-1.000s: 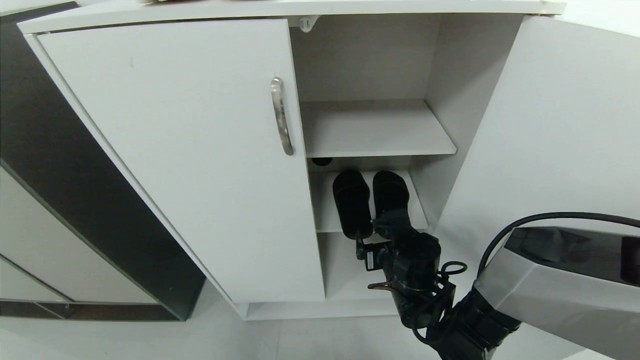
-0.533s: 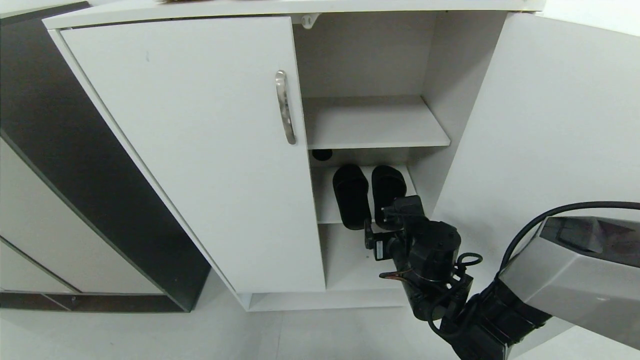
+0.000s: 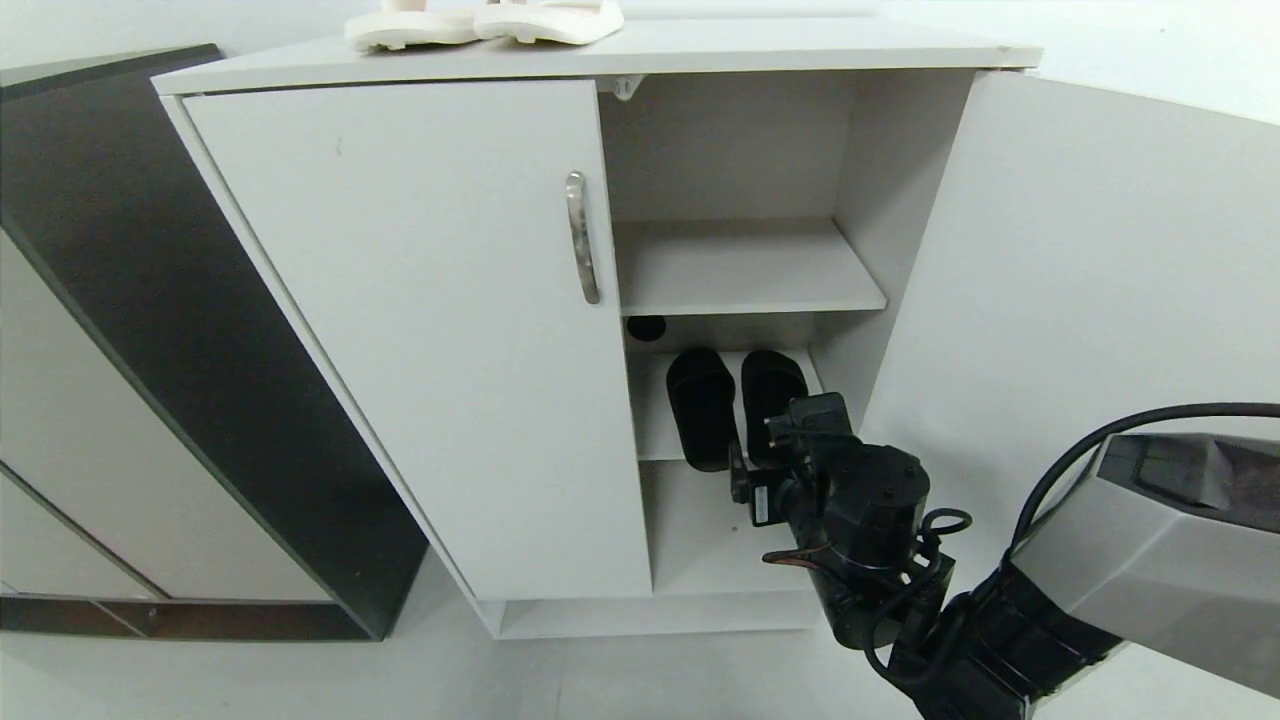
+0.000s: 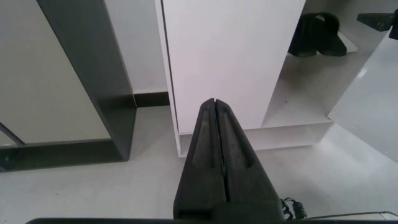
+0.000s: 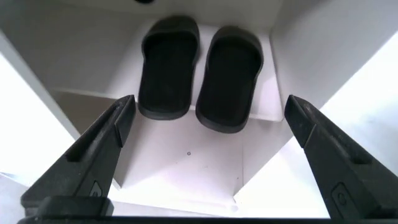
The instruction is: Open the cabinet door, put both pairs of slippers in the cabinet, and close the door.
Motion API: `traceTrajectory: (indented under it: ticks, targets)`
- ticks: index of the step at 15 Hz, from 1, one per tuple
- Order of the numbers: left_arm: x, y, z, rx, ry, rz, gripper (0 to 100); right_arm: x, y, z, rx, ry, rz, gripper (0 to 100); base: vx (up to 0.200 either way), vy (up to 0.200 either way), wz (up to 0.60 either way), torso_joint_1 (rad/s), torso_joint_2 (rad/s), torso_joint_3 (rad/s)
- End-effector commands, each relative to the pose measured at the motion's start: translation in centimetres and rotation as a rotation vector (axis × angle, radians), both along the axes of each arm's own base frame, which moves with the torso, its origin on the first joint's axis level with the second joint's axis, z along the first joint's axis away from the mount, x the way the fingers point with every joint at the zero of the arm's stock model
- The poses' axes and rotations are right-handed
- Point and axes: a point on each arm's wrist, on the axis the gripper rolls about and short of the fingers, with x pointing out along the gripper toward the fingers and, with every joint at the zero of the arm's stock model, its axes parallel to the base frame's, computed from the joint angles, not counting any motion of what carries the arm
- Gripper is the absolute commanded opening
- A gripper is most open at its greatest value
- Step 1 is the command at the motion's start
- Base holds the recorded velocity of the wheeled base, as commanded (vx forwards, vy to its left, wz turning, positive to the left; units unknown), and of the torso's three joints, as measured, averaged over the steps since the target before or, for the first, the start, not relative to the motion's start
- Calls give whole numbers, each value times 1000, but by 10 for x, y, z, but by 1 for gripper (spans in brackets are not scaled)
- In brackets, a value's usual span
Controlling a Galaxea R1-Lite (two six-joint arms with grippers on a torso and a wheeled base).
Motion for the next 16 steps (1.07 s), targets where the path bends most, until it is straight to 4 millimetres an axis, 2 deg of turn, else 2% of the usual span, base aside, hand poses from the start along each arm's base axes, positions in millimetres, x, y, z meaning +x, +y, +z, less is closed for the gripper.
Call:
traceTrajectory:
  ticks: [1, 9, 15, 16]
  targets:
    - [1, 0, 0, 0, 7, -2, 0, 0, 0, 0, -1, 1, 0, 100, 0, 0, 0, 2, -2, 193]
    - [0, 0, 0, -2, -3, 4, 0, 0, -2, -7, -15, 15, -5, 100, 0, 0, 0, 5, -1, 195]
    - [0, 0, 0, -5, -3, 3, 0, -5, -6, -18, -42, 50, 58, 100, 0, 0, 0, 0, 0, 17]
    - [0, 0, 0, -5, -3, 3, 0, -5, -7, -19, -45, 54, 58, 100, 0, 200, 0, -2, 2, 2]
